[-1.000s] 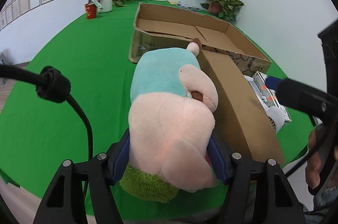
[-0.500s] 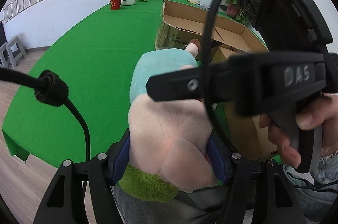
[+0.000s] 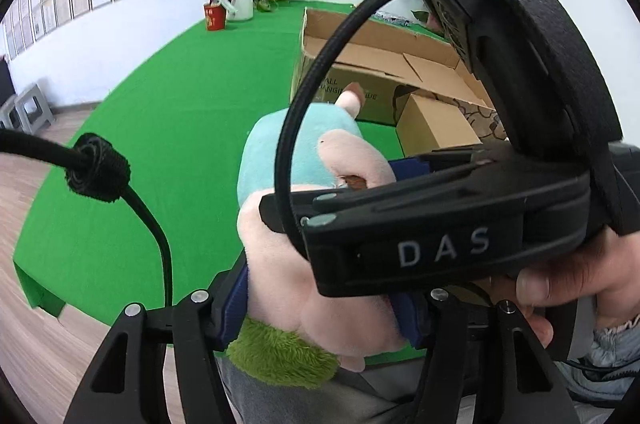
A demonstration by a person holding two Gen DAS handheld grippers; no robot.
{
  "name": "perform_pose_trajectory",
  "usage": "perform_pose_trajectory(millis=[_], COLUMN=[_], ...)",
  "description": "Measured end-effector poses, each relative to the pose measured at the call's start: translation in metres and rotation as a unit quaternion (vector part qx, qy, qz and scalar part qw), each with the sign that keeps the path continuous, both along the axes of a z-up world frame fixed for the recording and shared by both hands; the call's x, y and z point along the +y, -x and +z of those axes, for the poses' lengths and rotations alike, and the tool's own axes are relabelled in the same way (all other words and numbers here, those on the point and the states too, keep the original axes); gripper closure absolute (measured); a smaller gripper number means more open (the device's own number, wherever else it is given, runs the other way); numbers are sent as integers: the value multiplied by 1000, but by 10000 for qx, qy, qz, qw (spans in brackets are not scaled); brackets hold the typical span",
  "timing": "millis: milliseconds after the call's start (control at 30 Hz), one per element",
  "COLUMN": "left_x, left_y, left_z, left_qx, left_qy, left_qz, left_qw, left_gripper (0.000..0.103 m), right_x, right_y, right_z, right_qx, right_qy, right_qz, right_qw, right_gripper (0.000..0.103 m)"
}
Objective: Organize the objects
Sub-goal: 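Lift the plush pig with the left gripper and carry it toward the large box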
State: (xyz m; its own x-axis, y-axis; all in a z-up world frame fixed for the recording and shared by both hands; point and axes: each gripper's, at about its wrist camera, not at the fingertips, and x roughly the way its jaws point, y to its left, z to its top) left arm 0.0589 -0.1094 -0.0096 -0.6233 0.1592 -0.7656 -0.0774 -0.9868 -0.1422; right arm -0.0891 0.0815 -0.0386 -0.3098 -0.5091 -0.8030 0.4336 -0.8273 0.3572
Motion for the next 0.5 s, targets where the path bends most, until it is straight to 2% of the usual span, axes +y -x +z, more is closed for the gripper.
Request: perform_pose_trajectory(millis=[167, 333, 500], left_x=[10, 22, 40], left_y=[0, 20, 51], left_z=[22, 53, 97], left_qx=[379, 844, 1512], left_qy=[225, 407, 570], left_qz=[-53, -198, -474], left_qw=[9990, 9954, 9857], left_gripper=[46, 46, 46], right_x=[4, 11, 20], right_y=[3, 3, 23], right_z=[10, 42, 84], right_qx=[367, 1014, 1761], right_qy=[266, 304, 304], right_qz=[-130, -247, -507], right_qw=[9989, 9941, 9826], right_gripper=[25, 28, 30])
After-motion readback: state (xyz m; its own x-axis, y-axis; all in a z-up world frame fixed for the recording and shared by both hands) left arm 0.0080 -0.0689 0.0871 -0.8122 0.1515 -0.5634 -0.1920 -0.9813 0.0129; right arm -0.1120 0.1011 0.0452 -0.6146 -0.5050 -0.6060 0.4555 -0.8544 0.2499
